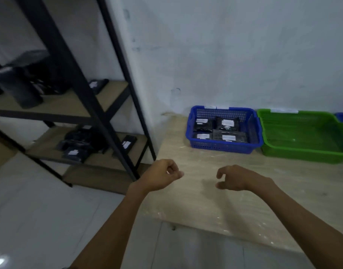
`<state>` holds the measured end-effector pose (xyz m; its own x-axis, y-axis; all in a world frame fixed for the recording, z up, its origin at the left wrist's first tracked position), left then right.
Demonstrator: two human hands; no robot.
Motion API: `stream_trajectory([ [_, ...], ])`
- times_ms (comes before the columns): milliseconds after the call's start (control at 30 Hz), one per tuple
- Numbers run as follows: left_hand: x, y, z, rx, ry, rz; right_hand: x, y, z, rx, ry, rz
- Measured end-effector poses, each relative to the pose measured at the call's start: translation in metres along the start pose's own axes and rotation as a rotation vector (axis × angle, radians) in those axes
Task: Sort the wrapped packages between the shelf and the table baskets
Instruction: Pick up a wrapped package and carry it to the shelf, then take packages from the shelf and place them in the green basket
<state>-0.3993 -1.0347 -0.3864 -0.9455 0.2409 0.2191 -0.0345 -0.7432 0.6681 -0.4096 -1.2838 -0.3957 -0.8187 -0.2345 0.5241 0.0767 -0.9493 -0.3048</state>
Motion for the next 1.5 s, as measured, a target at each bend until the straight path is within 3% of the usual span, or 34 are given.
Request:
stream_trajectory([
  [200, 0.075, -0.050, 0.048, 0.018, 0.034, 0.107, 0.020, -0.087, -0.017, 0.027, 0.004, 0.087],
  [600, 0.258, -0.177, 0.158, -0.056, 0.153, 0.125, 0.067, -0.297, -0.097, 0.080, 0.072, 0.221],
  [800, 0.313, -0.212, 0.199, -0.016, 0.207, 0.094, 0.083, -0.385, -0.130, 0.126, 0.009, 0.306],
  [1100, 0.307, -0.268, 0.255, 0.004, 0.273, 0.111, 0.044, -0.480, -0.099, 0.130, 0.051, 0.453],
  [1500, 0.186, -0.361, 0.371, 0.061, 0.344, 0.186, -0.127, -0.576, -0.040, 0.190, 0.018, 0.536],
])
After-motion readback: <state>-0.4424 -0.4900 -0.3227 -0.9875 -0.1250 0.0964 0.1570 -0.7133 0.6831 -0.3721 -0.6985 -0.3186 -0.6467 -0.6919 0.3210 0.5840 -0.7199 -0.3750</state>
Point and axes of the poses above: each hand's wrist, its own x-axis away from the middle knuckle, its own z-axis out of the back of the hand, y = z × x, the point moved 3 cm from there along -x, towards the middle knuckle, and after that the axes turned 3 degrees about z, right-handed, at the moved point
